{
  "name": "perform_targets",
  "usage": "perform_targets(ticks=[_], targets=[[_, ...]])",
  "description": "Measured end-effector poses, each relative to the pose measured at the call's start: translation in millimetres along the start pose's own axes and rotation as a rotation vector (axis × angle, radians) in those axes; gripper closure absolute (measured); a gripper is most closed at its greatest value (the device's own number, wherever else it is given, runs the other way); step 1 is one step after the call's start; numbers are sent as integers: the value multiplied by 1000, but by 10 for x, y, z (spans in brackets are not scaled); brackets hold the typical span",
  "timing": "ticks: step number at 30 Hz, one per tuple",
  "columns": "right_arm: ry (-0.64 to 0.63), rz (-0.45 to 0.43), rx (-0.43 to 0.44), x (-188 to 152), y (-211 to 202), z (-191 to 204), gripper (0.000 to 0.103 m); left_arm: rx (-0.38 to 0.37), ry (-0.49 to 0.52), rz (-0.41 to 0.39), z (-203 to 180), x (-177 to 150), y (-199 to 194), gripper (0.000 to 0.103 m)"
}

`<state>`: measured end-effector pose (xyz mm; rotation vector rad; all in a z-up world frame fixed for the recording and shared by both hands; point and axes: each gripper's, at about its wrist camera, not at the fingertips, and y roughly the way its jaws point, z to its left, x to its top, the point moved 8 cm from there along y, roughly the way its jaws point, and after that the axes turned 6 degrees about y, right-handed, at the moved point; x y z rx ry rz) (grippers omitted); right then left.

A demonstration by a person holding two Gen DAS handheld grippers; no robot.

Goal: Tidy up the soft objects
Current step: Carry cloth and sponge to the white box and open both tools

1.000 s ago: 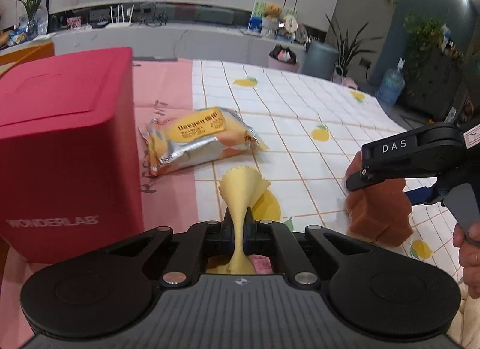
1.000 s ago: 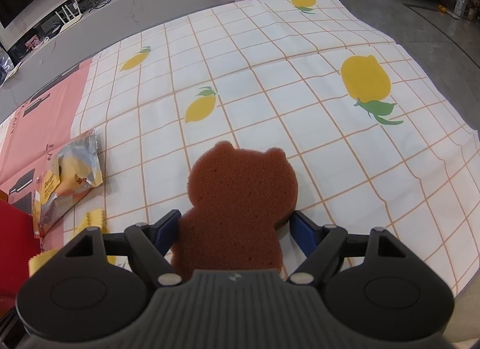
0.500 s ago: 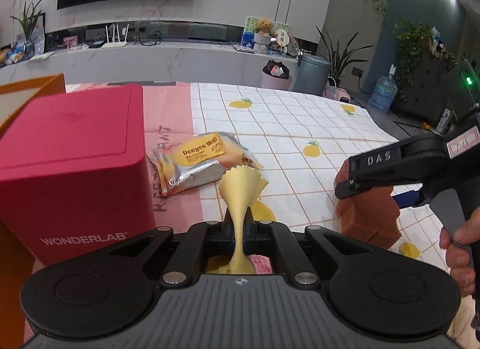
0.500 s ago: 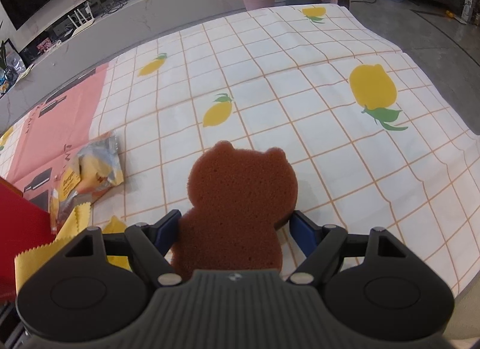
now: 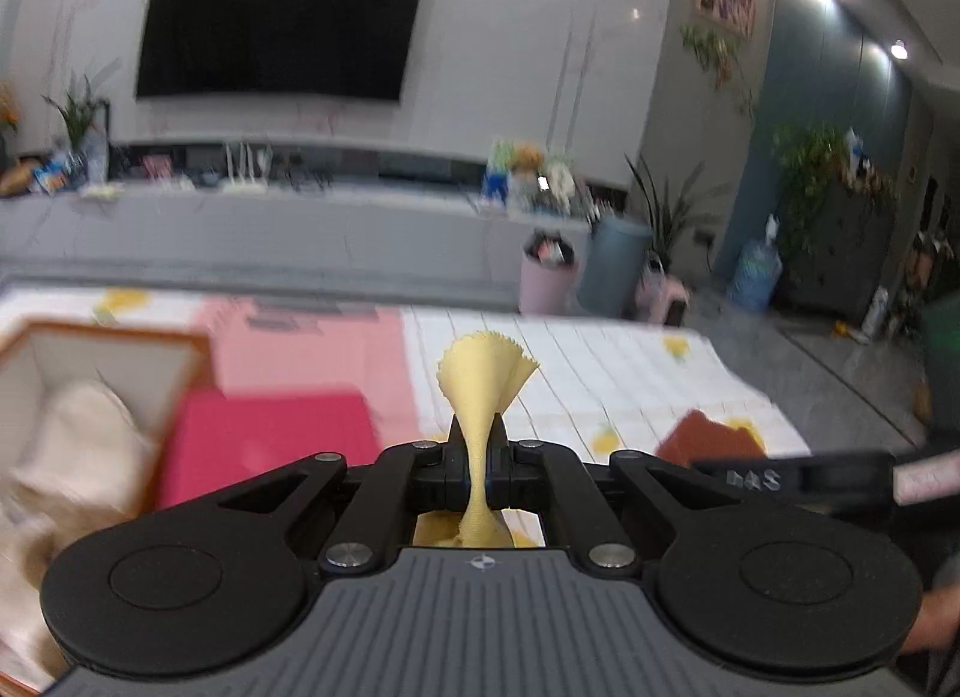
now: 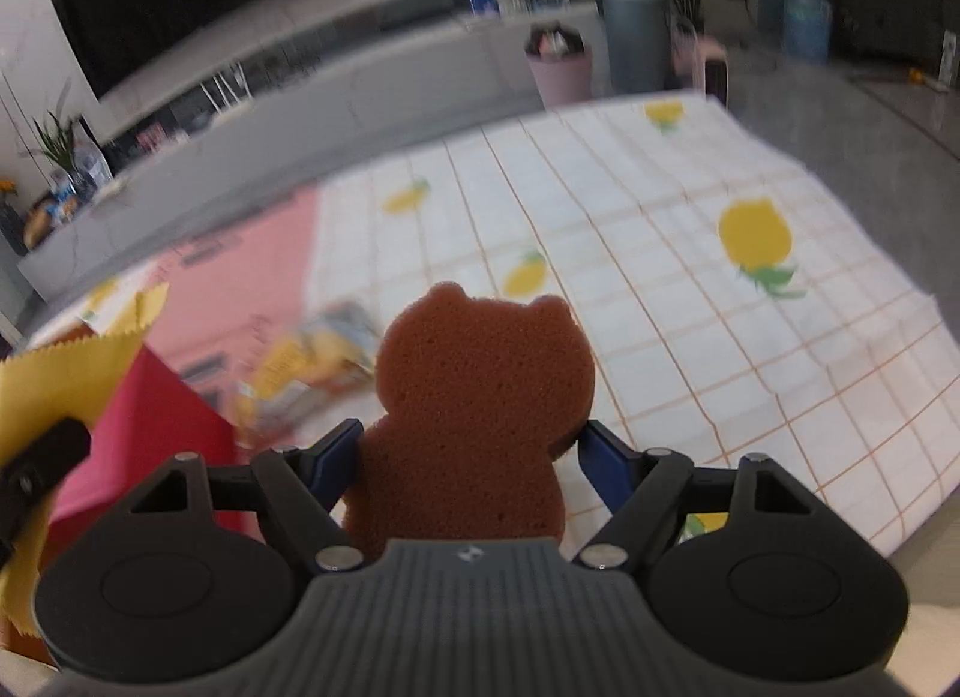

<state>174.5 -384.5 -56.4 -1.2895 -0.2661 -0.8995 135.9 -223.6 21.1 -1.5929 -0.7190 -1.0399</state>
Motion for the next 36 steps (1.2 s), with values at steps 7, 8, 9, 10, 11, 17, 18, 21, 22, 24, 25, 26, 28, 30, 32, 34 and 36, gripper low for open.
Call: perform_targets(ticks=[7,8,9,10,11,17,18,21,22,24,25,26,28,30,32,34,36], targets=[[-97,-127,139,-64,-709,966,26,127,34,-136,745,481,-694,99],[-118,-140,161,-80,-782,1128,26,148,30,-144,868,525,-774,99],[-139,-151,184,-99,-849,1289,26,170,24,-153,994,563,-855,99],[-159,-160,210,-118,-909,1456,26,187,20,-160,1105,596,-907,99],[-177,-166,236,-139,-959,1630,26,203,13,-165,1228,625,-960,99],[-284,-158,374,-283,-1005,2606,25,203,-55,-128,1882,531,-946,99],[-295,-140,387,-304,-935,2750,25,199,-79,-125,1998,478,-894,99],[-345,-66,410,-408,-635,3160,25,160,-154,-76,2317,315,-655,99],[-376,-40,415,-452,-504,3285,25,142,-172,-54,2404,258,-585,99],[-442,1,391,-550,-237,3476,25,123,-216,-33,2536,195,-417,100],[-476,15,369,-606,-101,3563,25,107,-232,-35,2574,179,-348,100],[-509,28,347,-655,35,3634,25,77,-238,-41,2608,169,-285,100],[-560,60,299,-743,318,3744,26,37,-216,-27,2616,146,-95,99],[-594,93,248,-817,573,3796,26,94,-196,36,2674,66,74,99],[-626,111,217,-878,748,3810,26,144,-178,60,2694,-28,148,99],[-658,118,191,-891,882,3772,26,182,-134,92,2690,-114,204,99],[-691,125,171,-894,1006,3767,26,198,-137,109,2715,-165,232,99]])
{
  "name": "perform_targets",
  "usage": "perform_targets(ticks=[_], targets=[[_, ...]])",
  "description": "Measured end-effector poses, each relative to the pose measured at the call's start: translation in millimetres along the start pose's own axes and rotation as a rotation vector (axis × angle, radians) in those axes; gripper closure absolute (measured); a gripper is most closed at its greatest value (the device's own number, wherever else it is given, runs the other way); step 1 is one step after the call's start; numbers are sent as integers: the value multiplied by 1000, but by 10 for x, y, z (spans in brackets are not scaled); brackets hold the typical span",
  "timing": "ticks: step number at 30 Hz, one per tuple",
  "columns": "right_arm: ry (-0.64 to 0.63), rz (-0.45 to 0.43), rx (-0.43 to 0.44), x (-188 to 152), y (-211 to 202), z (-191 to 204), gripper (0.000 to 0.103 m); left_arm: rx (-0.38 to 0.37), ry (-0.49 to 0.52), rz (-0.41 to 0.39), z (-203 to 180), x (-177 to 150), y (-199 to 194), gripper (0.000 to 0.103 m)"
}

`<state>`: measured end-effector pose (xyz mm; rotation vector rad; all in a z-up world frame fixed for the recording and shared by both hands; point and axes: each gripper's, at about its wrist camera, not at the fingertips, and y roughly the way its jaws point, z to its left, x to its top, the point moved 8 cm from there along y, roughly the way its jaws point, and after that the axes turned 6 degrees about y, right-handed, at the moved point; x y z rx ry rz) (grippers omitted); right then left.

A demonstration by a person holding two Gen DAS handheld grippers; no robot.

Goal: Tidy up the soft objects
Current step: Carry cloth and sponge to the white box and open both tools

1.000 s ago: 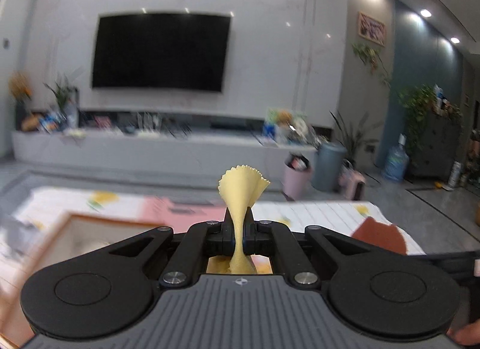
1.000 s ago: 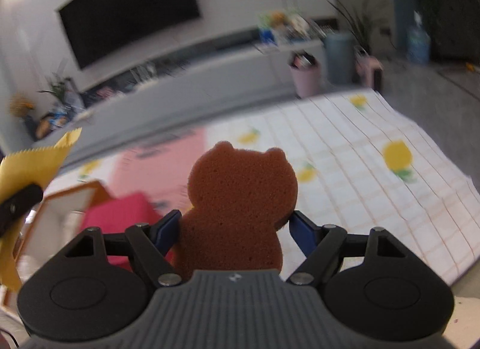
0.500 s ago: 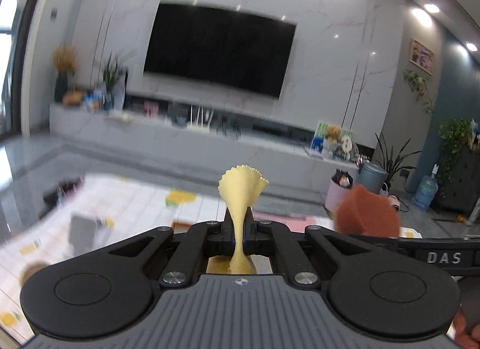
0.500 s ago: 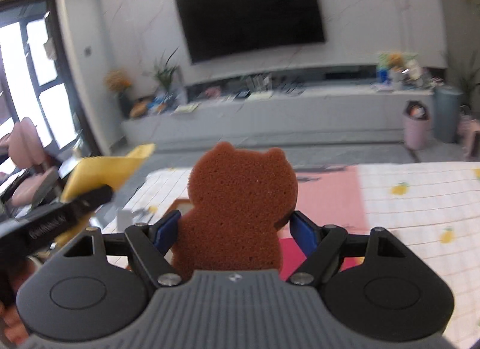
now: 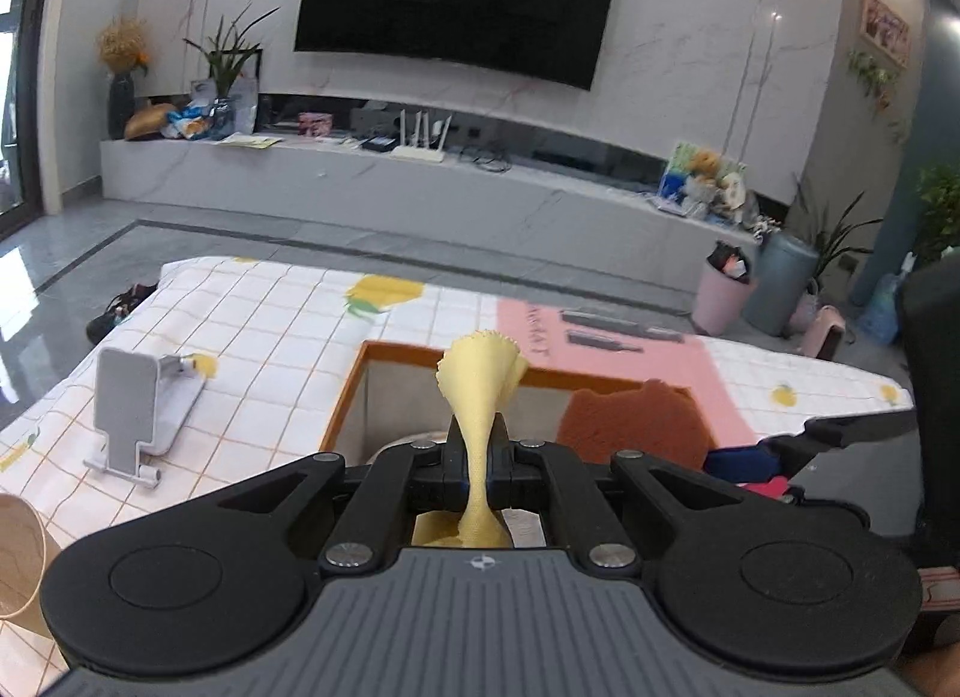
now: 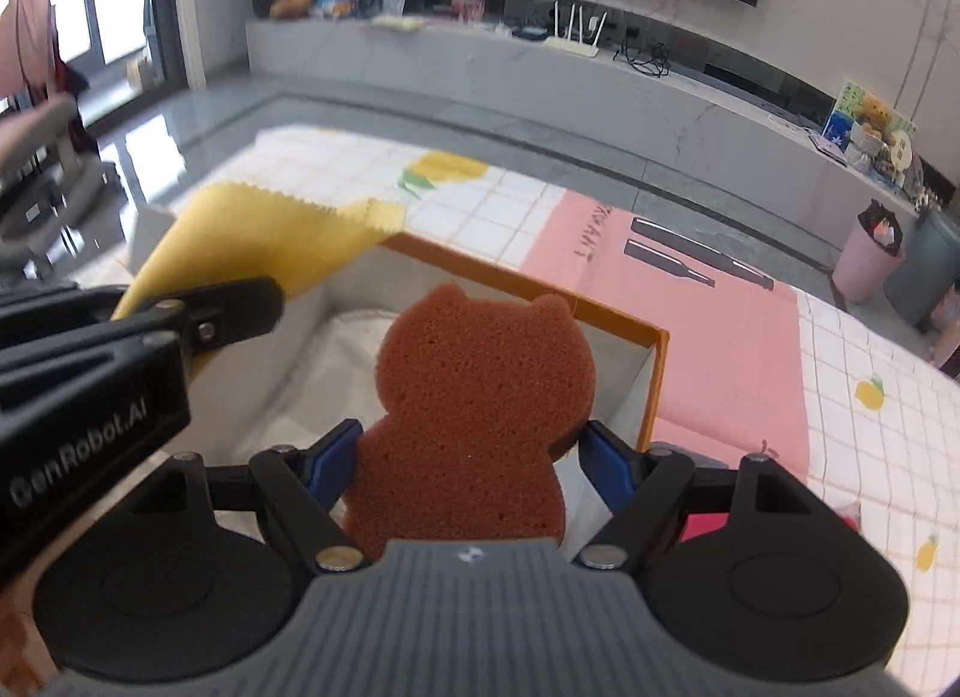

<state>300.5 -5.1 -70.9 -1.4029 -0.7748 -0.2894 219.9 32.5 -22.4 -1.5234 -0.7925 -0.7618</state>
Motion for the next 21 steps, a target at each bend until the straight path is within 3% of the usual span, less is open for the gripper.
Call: perform_targets(ticks=[4,6,8,13,19,21], targets=[[-26,27,-20,34,164,-13,26,4,-54,46,126,-39,29,97],[-35,34,-25,31,193,-12,26,20,-76,61,179,-40,8,70],[-42,41,-38,24,218,-7,26,7,-102,70,224,-32,-30,56],[-42,56,-45,-7,235,-7,26,-29,-124,47,263,96,-255,48],[-42,74,-84,-53,317,37,26,-5,-96,14,272,204,-412,43],[-35,74,-90,-50,335,48,21,-4,-86,16,260,208,-414,43]])
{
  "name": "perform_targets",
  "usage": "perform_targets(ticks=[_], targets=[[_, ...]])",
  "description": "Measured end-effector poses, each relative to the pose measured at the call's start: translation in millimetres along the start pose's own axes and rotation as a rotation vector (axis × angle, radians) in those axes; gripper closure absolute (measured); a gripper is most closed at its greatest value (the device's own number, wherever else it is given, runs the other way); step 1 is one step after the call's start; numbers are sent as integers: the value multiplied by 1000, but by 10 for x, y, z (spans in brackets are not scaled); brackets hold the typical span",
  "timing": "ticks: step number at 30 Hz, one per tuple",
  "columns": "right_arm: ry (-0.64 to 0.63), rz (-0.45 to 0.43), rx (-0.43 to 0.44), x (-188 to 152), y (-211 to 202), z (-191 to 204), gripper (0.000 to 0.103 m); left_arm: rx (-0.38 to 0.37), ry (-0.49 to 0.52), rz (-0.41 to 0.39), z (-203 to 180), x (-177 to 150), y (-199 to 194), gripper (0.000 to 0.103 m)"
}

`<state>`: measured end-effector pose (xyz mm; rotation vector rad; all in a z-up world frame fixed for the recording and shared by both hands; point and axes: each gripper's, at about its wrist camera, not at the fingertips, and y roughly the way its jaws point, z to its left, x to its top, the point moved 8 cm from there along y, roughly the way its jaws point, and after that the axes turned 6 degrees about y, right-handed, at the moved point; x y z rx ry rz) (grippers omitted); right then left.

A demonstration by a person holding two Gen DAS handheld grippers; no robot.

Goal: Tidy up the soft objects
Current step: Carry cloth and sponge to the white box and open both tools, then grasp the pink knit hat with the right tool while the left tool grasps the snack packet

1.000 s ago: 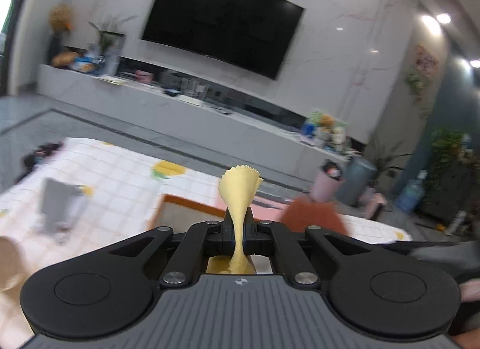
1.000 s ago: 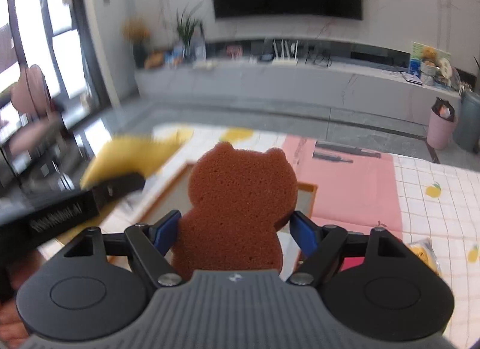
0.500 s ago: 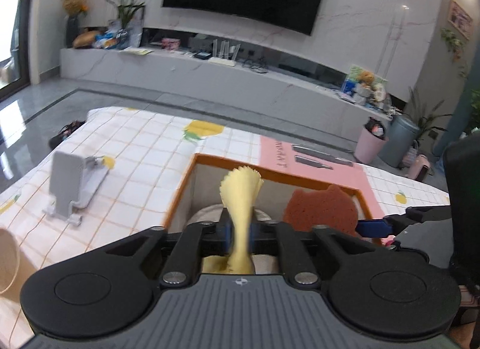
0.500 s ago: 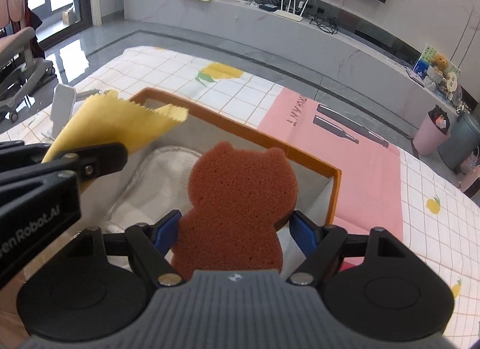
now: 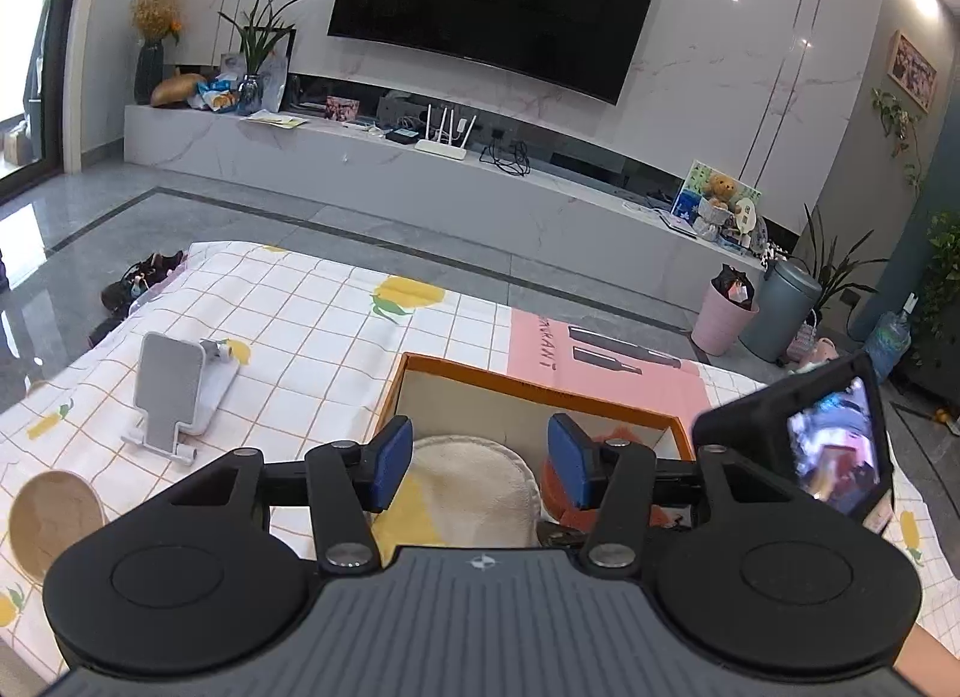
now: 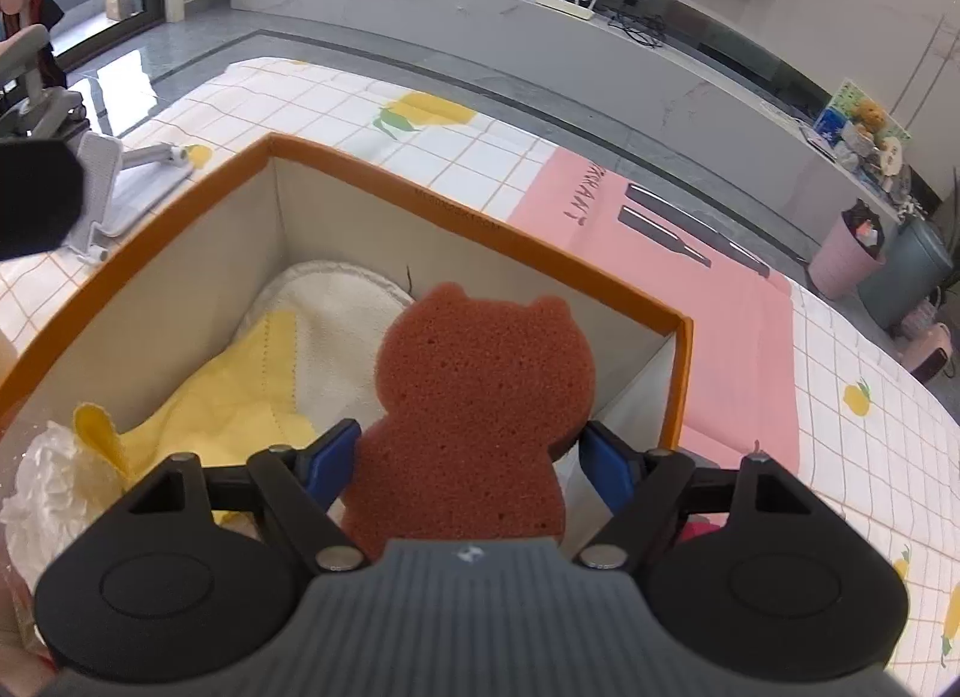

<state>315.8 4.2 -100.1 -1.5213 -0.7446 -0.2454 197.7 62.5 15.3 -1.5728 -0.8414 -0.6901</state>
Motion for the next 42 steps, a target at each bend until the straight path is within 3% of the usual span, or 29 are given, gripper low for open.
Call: perform_targets(ticks=[1,3,12,18,23,27,31,42], targets=[[2,-1,2,3,-10,6,13,4,6,3,-8,-5,-4,43],[5,-12,18,11,-52,22,7,15,15,4,-20,-2,-13,43],[55,-90,73,81,-709,-250,3,-7,31,-1,-212,-5,-170,43],[117,-135,23,-141,-1280,-945,3,-30,113,13,-656,-107,-330,42],[240,-87,-69,-697,-1499,-1753,3,-100,158,9,-1171,-156,-506,41],[361,17,-103,-1355,-1342,-2208,3,-164,199,34,-1600,-268,-527,40],[454,134,-67,-1903,-966,-2320,3,-205,242,43,-1962,-423,-507,40],[520,227,-41,-2274,-368,-2217,3,-194,323,112,-2316,-819,-371,40]])
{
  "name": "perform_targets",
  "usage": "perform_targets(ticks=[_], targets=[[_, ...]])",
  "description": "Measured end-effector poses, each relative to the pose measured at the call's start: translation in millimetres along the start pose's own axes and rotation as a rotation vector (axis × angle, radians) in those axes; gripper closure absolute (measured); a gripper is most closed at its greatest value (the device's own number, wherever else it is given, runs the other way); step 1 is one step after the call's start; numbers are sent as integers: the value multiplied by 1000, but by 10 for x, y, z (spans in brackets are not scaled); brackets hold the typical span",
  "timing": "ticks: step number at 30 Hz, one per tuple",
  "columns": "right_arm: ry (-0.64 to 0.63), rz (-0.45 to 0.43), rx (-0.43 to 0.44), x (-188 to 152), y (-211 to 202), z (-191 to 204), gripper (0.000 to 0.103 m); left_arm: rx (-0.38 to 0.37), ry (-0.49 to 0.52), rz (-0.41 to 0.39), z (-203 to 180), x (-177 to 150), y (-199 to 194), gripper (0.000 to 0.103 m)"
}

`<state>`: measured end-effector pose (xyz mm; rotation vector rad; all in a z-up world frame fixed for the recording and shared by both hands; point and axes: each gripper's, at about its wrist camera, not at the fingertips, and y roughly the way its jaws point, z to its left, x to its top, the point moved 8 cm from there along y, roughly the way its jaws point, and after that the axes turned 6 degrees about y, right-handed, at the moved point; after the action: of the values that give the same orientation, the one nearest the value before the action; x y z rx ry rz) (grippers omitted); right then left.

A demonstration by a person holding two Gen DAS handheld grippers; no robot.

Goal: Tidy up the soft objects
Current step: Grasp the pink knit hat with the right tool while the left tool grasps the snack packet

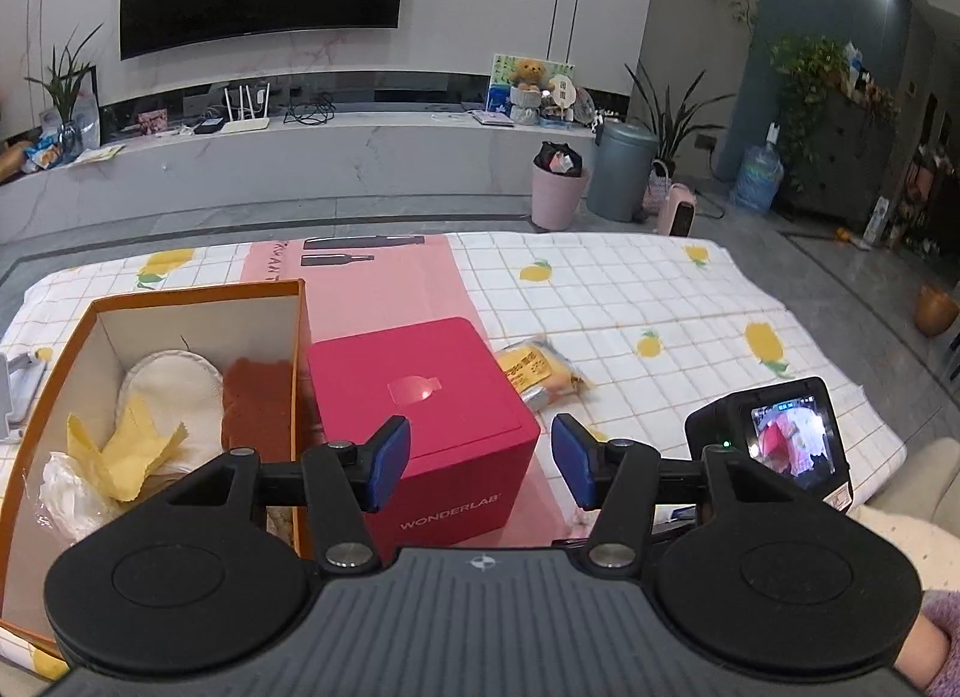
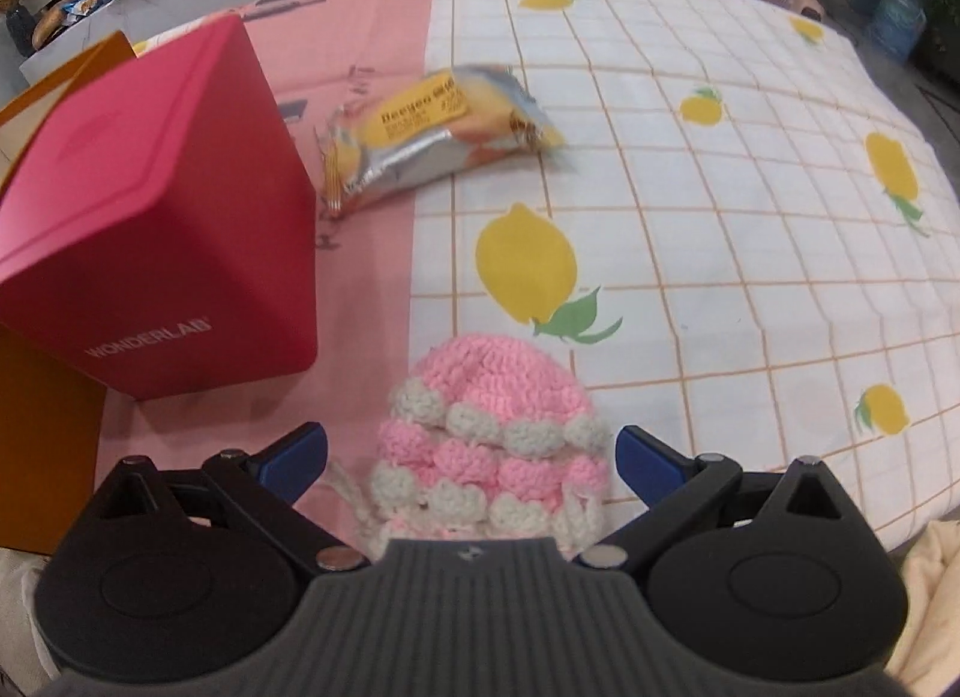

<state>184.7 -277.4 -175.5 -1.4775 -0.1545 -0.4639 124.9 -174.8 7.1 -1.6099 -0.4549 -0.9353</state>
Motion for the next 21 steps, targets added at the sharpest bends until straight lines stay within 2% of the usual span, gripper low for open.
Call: perform_targets(ticks=[5,11,13,16,21], targets=[[9,20,3,-41,125,-37,3,-4,-7,24,-40,-44,77,40],[-57,-22,-35,-17,155,-17,6,-12,16,62,-114,-55,217,40],[-59,-48,-34,-16,122,-19,14,-14,42,67,-162,-13,267,40],[-45,-78,-38,-10,92,-57,19,-14,97,63,-255,104,363,40],[-19,-117,-45,42,57,-137,35,-63,207,117,-474,285,731,40]])
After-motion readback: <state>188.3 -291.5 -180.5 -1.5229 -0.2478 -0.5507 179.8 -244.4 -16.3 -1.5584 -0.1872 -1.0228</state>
